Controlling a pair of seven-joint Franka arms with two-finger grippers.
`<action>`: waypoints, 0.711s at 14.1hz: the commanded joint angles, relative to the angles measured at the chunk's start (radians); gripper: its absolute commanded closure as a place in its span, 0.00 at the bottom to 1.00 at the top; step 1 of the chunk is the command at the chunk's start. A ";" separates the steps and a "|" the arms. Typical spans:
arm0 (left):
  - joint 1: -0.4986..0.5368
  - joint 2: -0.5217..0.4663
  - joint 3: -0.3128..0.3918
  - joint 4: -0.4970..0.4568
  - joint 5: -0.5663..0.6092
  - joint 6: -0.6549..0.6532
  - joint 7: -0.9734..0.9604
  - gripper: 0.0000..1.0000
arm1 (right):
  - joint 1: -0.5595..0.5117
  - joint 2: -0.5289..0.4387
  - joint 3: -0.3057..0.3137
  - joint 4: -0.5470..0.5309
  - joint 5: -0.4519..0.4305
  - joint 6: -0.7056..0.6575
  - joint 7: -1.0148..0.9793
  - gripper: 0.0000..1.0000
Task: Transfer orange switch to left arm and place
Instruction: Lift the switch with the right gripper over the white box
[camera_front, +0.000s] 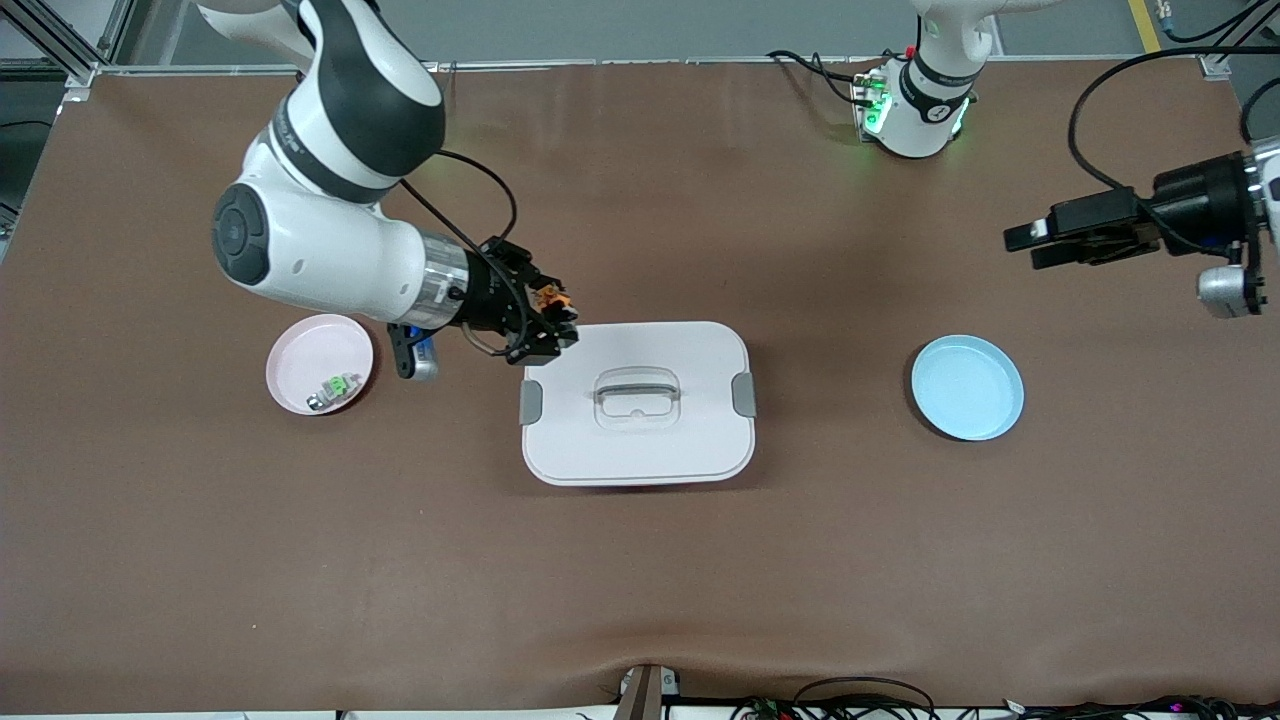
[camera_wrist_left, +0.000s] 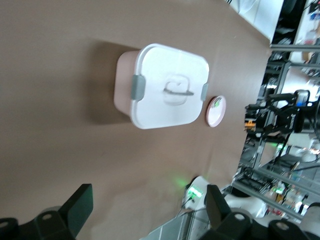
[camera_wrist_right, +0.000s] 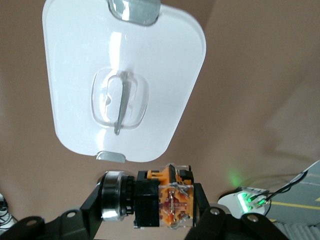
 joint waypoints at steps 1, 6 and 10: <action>0.009 -0.095 -0.056 -0.127 -0.054 0.097 -0.001 0.00 | 0.049 0.111 -0.011 0.177 0.018 -0.014 0.133 1.00; 0.009 -0.094 -0.176 -0.155 -0.114 0.229 -0.032 0.00 | 0.095 0.191 -0.008 0.326 0.018 0.020 0.272 1.00; 0.004 -0.075 -0.273 -0.155 -0.116 0.342 -0.074 0.00 | 0.139 0.231 -0.011 0.372 0.017 0.060 0.354 1.00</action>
